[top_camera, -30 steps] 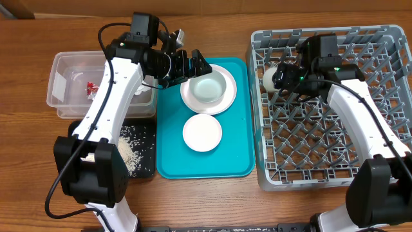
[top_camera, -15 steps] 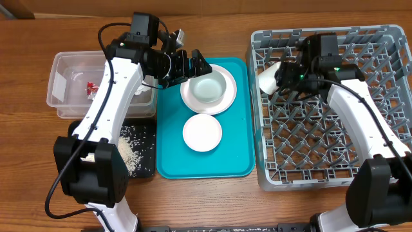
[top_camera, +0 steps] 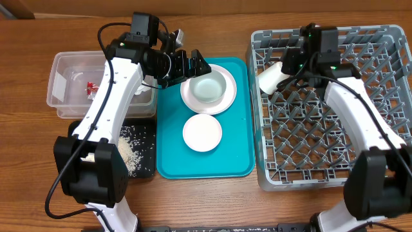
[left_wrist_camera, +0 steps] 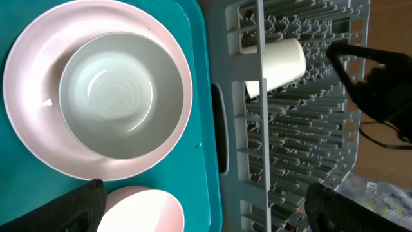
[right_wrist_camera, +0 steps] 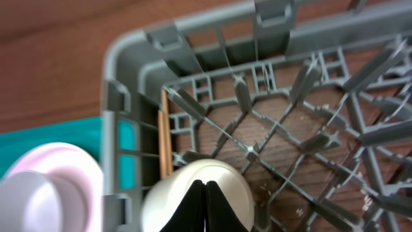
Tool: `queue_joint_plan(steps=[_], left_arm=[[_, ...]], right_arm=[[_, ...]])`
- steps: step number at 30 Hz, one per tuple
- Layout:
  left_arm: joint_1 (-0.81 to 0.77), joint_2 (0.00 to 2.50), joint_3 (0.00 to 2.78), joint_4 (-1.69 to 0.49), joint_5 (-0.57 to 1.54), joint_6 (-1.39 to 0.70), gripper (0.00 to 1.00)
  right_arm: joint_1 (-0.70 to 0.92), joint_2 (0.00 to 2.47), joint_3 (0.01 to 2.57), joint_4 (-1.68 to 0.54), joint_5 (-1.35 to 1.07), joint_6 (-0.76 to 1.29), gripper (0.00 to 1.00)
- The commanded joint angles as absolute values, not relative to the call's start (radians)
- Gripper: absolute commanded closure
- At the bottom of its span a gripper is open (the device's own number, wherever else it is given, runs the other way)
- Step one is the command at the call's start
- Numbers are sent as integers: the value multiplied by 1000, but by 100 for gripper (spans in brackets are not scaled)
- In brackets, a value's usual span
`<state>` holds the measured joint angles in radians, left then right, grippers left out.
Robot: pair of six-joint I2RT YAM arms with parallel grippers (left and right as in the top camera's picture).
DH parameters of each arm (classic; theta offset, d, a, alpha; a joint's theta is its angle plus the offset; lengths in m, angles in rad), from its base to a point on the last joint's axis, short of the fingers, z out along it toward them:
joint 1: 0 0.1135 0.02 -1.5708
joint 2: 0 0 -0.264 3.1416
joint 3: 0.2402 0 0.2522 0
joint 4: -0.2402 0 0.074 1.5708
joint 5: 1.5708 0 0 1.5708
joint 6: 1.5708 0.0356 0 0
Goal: Sort waste into correct bins and load items into the dishwasher
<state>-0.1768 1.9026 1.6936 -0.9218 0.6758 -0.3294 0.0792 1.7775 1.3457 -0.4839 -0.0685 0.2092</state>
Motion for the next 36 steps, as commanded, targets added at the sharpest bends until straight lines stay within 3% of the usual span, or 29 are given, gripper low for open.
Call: queue_joint_plan(steps=[1,19,30,31,32,33,36], left_arm=[[-184,1887,1710,-923,669,-314,0],[-184,1887,1710,-923,669,-314,0],[-184,1887,1710,-923,669,-314,0],[-184,1887,1710,-923,669,-314,0],[-184,1887,1710,-923,669,-314,0],[-184,1887,1710,-923,669,-314,0],[-184,1887,1710,-923,669,-314,0]], right_arm=[[78,1818,1343,-477,-46,210,96],[78,1798,1344,-615,-319,148,95],[77,1750,1355,-611,-374,149,89],[77,1750,1355,-611,-373,149,86],[77,1750,1355,-611,-372,149,70],[77,1750,1355,-611,-372,149,61],[76,1750,1359,-611,-398,149,61]])
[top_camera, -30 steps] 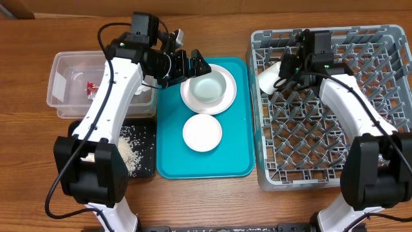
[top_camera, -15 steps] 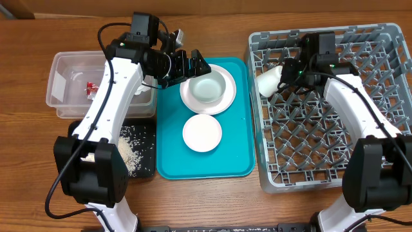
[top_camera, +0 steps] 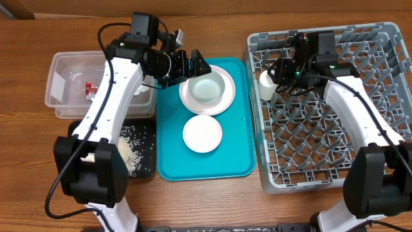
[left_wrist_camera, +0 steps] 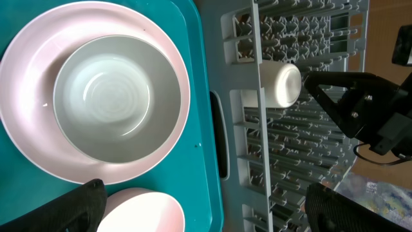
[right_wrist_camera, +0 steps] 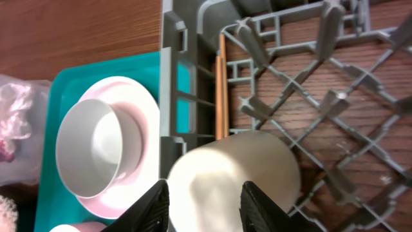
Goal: Sort waste into correct bins and load items into the dishwasher
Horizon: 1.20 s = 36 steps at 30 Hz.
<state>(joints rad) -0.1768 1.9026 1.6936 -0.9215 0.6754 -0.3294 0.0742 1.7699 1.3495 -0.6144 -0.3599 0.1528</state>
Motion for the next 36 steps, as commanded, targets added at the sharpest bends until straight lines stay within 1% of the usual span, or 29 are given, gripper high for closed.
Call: queue_joint_plan(steps=[1,4,9,13,17,21,22,24,26,28,29,30,31,33,34,36], left_arm=[[-184,1887,1710,-923,669,-314,0],[-184,1887,1710,-923,669,-314,0],[-184,1887,1710,-923,669,-314,0],[-184,1887,1710,-923,669,-314,0],[-184,1887,1710,-923,662,-314,0],[-184,1887,1710,-949,662,-314,0],[-185,1887,1710,-968,661,-314,9],[-185,1887,1710,-1015,644,-314,32],[-187,1887,1710,-1071,598,-314,41],[-192,1887,1710,-1130,529,-313,42],[-197,1887,1710,-1156,490,-313,42],[-202,1887,1710,-1180,453,-313,41],[-206,1887,1710,-1200,419,-313,41],[-216,1887,1710,-1234,364,-312,39],[-221,1887,1710,-1246,343,-310,38],[-228,1887,1710,-1259,303,-310,33]], right_arm=[[76,1750,1362,-612,-404,149,60],[76,1749,1364,-615,-405,149,51],[76,1745,1389,-632,-406,149,47],[76,1707,1454,-736,-406,149,43],[76,1639,1526,-873,-405,149,36],[76,1565,1541,-946,-405,149,18],[76,1551,1541,-960,-405,149,0],[76,1535,1541,-992,-406,150,0],[76,1533,1541,-1023,-406,150,0],[76,1536,1538,-1045,-401,149,0],[76,1538,1537,-1056,-397,149,3],[76,1540,1537,-1068,-397,149,9],[76,1542,1537,-1082,-393,148,20],[81,1548,1536,-1119,-394,148,46],[86,1549,1528,-1136,-392,147,53],[102,1549,1500,-1159,-384,123,57]])
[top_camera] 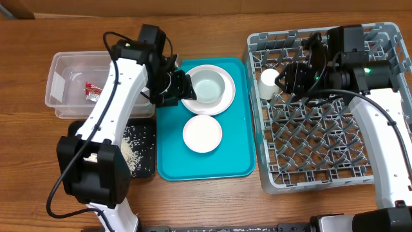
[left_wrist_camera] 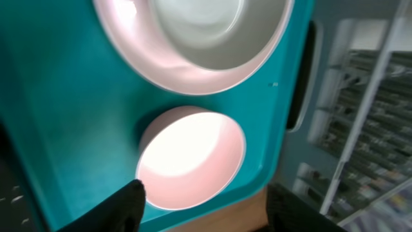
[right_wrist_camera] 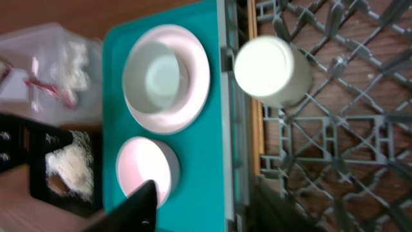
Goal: Sort waste into correct bins and load items into the dishwasher
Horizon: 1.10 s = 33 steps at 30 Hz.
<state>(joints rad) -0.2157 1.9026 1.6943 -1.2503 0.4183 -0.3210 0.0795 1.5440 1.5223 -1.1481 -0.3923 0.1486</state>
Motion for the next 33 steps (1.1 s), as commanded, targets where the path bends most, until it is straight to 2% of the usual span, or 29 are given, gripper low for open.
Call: queue_joint_plan(steps=[1,4,9,11,22,33], left_arm=[[-230,1887,1710,-1260,285,-310,30],[-236,1887,1708,-1254,258,-310,16],[-235,1887,1708,-1240,232,-310,8],[-235,1887,1708,-1241,224,-310,0],[-235,1887,1708,-1241,225,-310,0],[-236,1887,1708,-1241,225,-310,0]], right_arm=[[115,1549,1483,-1169,-365,123,57],[161,1549,1427,-1156,-303,123,58],[250,1551,1340,-1073,-158,125,68],[282,1552,1312,-1033,-92,135,73],[350,1568,1196,-824,10,134,76],[350,1568,1182,-771,10,134,76]])
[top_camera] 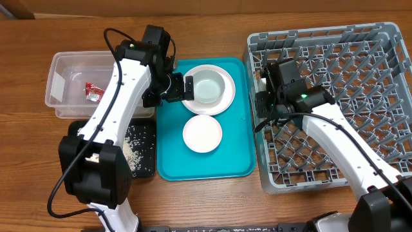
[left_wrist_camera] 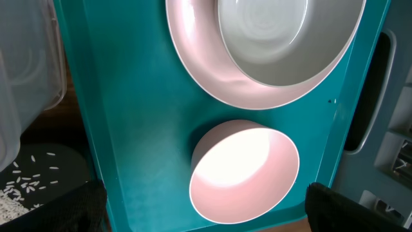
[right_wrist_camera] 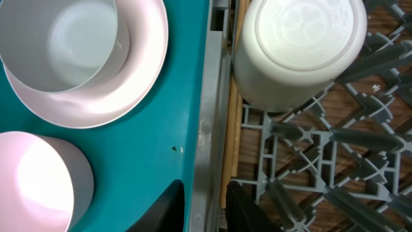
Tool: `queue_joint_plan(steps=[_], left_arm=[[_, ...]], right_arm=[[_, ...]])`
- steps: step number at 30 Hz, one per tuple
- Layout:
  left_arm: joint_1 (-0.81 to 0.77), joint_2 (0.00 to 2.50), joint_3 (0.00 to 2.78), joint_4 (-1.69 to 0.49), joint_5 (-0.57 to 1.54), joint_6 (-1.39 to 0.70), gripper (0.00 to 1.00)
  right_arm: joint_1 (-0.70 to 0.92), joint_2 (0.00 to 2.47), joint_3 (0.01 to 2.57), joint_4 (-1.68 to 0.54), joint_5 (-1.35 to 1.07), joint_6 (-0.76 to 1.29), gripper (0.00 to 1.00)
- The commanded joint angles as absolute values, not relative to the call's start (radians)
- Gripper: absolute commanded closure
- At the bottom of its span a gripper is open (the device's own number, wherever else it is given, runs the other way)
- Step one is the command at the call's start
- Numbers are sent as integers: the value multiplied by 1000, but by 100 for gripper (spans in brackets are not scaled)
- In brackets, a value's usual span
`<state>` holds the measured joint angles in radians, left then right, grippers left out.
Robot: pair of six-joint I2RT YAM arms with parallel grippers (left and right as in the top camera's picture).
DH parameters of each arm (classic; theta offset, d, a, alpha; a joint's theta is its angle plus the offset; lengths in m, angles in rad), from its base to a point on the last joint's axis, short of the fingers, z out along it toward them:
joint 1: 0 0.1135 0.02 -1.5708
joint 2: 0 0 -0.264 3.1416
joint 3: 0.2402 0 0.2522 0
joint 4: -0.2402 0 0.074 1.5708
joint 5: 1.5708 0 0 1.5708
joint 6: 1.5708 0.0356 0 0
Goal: Sort waste into correct bins and load items into the dishwasher
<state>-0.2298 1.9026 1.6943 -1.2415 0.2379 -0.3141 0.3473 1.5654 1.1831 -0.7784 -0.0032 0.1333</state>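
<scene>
A white cup [right_wrist_camera: 299,51] stands upside down in the far-left corner of the grey dish rack [top_camera: 335,148]. My right gripper [right_wrist_camera: 206,209] is low at the rack's left wall, its narrowly open fingers either side of that wall, holding nothing. On the teal tray [top_camera: 170,148] a grey bowl [top_camera: 209,87] sits in a pink plate [top_camera: 207,109]. A small pink bowl [left_wrist_camera: 244,171] lies in front of them. My left gripper [left_wrist_camera: 206,212] hangs wide open over the tray's left part, above the small bowl.
A clear plastic bin [top_camera: 71,84] with a red wrapper [top_camera: 92,90] stands at the far left. In front of it is a black tray [top_camera: 132,151] strewn with rice. The right arm [top_camera: 335,129] crosses over the rack's left half.
My right gripper has come from above the rack's left part to its left wall, with its jaws narrower. The left gripper has turned and shifted slightly over the tray.
My right gripper first held the white cup over the rack's far-left corner. Then its jaws were open around the cup in the rack. Then it was clear of the upturned cup, and now it is at the wall. The left gripper stayed open over the tray.
</scene>
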Motion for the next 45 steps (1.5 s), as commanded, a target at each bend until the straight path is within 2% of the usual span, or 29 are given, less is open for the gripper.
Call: queue_joint_plan(steps=[1,14,37,40,45], left_arm=[[-236,1887,1708,-1241,225,-310,0],[-235,1887,1708,-1241,225,-310,0],[-236,1887,1708,-1241,225,-310,0],[-235,1887,1708,-1241,225,-310,0],[-235,1887,1708,-1241,225,-310,0]], right_arm=[[350,1568,1179,-771,10,134,76],[350,1568,1084,-677,-10,134,76],[351,1568,1079,-696,-46,134,77],[351,1568,1079,-693,-46,135,87],[351,1568,1079,-701,-46,135,87]])
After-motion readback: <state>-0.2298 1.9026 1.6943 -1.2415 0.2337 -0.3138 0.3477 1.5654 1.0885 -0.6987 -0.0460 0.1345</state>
